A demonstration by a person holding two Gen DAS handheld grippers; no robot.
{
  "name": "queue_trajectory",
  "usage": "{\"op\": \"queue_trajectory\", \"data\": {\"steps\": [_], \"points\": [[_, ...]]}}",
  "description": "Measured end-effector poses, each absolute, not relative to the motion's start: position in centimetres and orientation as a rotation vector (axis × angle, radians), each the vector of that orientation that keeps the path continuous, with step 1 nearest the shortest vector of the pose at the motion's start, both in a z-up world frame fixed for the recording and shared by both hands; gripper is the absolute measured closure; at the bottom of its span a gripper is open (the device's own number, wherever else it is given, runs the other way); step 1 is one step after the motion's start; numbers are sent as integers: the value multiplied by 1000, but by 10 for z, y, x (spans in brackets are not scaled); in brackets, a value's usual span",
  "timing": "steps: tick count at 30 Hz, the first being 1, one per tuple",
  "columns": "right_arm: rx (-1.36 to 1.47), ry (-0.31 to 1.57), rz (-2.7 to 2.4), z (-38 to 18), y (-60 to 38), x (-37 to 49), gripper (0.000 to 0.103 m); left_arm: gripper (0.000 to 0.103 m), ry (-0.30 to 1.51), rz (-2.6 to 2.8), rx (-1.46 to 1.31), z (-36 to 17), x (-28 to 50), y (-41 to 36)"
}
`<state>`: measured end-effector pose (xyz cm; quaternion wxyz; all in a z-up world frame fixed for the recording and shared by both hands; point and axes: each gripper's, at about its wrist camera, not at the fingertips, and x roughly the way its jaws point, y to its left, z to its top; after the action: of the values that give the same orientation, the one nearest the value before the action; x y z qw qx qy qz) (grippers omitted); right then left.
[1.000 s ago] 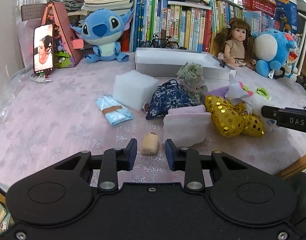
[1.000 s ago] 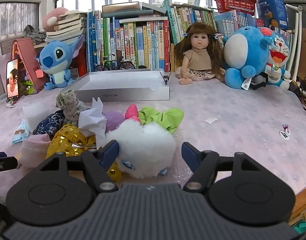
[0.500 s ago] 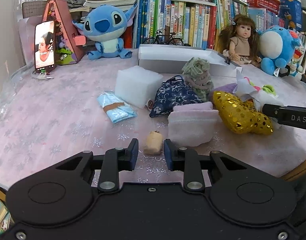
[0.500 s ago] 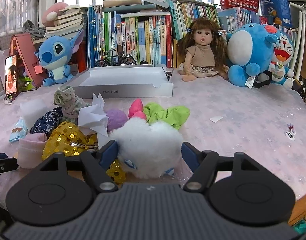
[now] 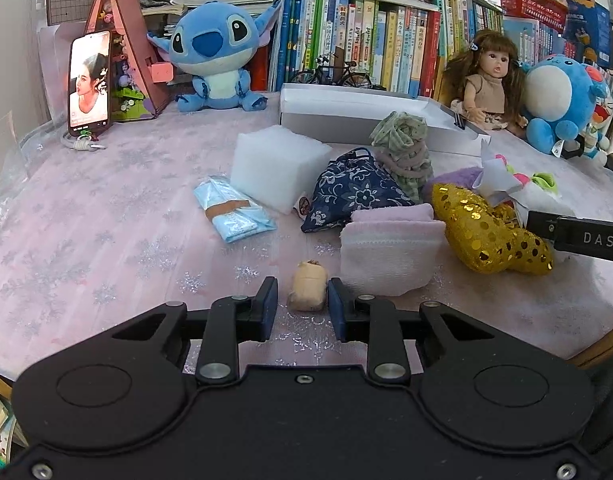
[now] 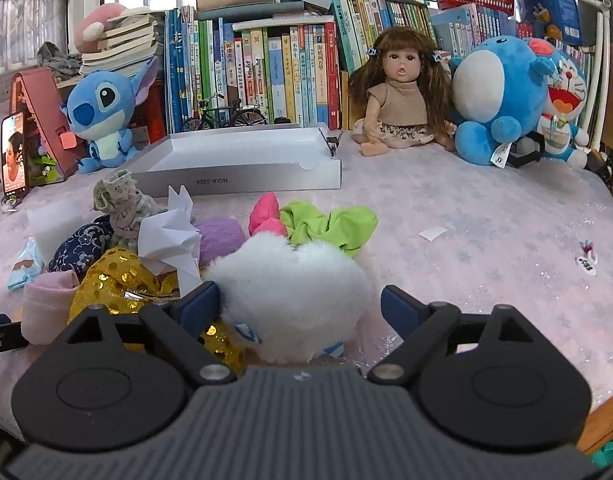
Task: Organize soft objects
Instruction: 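Close the left gripper on the beige sponge piece while the right gripper grasps the white fluffy plush, then carry the sponge and white plush into the white tray with both grippers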
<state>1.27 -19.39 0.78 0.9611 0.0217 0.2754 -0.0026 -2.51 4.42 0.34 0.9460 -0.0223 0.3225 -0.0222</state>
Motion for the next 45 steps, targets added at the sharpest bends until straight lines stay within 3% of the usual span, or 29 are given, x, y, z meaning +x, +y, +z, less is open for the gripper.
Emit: {"op": "queue_trajectory", "data": {"steps": [12, 18, 23, 45], "points": [[86, 569, 20, 4, -197, 21, 10, 85, 647, -56, -50, 4, -22, 41], [76, 563, 33, 6, -194, 19, 22, 85, 639, -56, -57, 6, -21, 41], [91, 548, 26, 10, -195, 14, 26, 85, 626, -58, -65, 9, -22, 42], [118, 446, 80, 57, -201, 3, 26, 85, 505, -167, -139, 69, 6, 40]]}}
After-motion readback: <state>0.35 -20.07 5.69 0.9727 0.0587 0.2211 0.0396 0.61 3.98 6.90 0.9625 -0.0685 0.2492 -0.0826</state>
